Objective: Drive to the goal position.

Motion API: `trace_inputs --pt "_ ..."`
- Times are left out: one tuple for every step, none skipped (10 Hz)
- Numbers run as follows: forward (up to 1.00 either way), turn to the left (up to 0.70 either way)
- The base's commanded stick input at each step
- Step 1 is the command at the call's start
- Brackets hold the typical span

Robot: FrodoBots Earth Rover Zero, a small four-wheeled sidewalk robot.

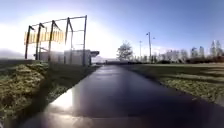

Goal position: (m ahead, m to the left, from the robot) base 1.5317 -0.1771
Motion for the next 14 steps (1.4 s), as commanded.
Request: trace_inputs --pt "1.00 -0.04" --pt "1.00 -0.03" --pt "1.00 -0.01" --pt "1.00 0.00" --pt "1.00 0.00" --pt "1.00 0.00" --pt "1.00 0.00" --pt "1.00 0.00" --pt "1.00 0.00" --pt "1.00 0.00" --pt "1.00 0.00" --pt "1.00 0.00" --pt "1.00 0.00" --pt "1.00 0.00"
